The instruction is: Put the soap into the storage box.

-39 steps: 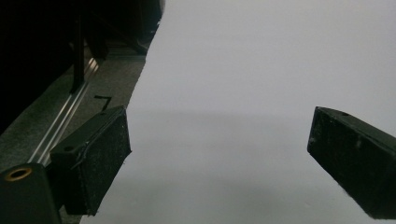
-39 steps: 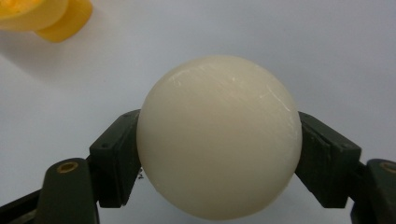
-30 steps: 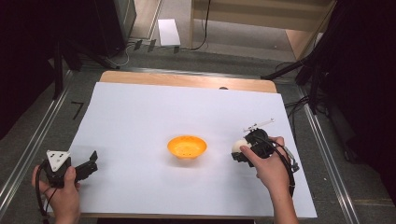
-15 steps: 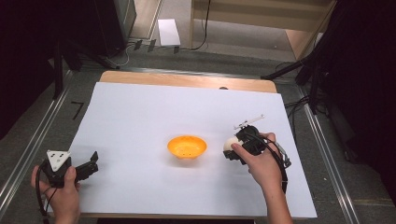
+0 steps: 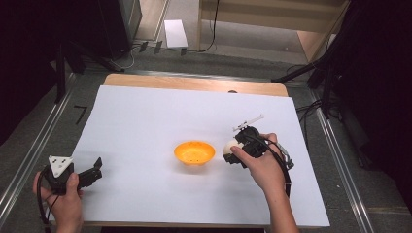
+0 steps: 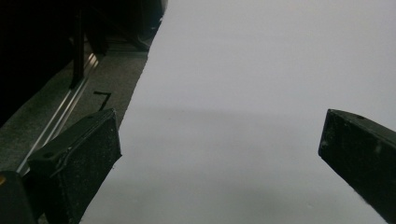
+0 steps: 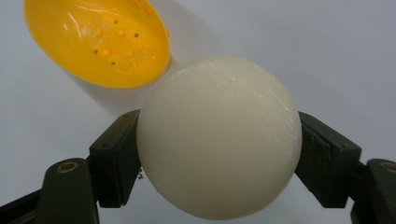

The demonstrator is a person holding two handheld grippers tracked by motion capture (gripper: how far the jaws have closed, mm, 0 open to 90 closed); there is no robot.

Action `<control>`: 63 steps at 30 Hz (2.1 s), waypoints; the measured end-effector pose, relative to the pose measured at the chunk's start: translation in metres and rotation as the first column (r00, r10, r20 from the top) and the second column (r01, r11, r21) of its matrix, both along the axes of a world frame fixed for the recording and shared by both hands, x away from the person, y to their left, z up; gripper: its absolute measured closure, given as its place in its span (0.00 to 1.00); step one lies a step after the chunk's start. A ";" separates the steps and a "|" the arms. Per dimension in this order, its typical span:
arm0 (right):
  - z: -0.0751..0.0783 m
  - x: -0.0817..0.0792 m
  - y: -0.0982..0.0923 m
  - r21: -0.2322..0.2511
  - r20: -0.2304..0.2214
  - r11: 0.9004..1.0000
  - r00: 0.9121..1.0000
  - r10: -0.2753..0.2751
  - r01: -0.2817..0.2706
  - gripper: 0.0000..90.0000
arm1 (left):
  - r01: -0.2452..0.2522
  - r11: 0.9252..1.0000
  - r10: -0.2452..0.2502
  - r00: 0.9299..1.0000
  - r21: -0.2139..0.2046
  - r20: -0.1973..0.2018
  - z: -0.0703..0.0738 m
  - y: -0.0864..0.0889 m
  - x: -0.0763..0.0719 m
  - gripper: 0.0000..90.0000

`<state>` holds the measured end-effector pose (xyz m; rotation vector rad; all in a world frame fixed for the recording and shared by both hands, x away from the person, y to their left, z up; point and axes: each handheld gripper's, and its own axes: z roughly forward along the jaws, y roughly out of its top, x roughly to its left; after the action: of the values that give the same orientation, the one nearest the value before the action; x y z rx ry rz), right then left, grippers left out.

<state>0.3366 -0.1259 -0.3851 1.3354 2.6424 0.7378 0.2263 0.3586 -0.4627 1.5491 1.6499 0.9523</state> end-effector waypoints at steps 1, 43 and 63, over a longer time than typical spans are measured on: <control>0.001 0.000 0.002 -0.002 0.000 1.000 1.000 0.001 -0.001 0.27 | 0.001 1.000 -0.001 1.000 0.000 0.000 0.000 0.000 0.000 0.00; 0.005 0.005 0.076 0.029 0.027 0.998 0.998 0.063 -0.063 0.27 | 0.009 1.000 -0.009 1.000 -0.007 -0.008 0.000 0.000 0.001 0.00; -0.012 0.009 0.100 0.049 -0.037 0.998 0.999 0.028 -0.026 0.27 | 0.009 1.000 -0.009 1.000 -0.015 -0.010 0.000 0.001 0.001 0.00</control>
<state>0.3455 -0.0263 -0.3973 1.3413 2.6929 0.7934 0.2270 0.3599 -0.4625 1.5528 1.6520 0.9268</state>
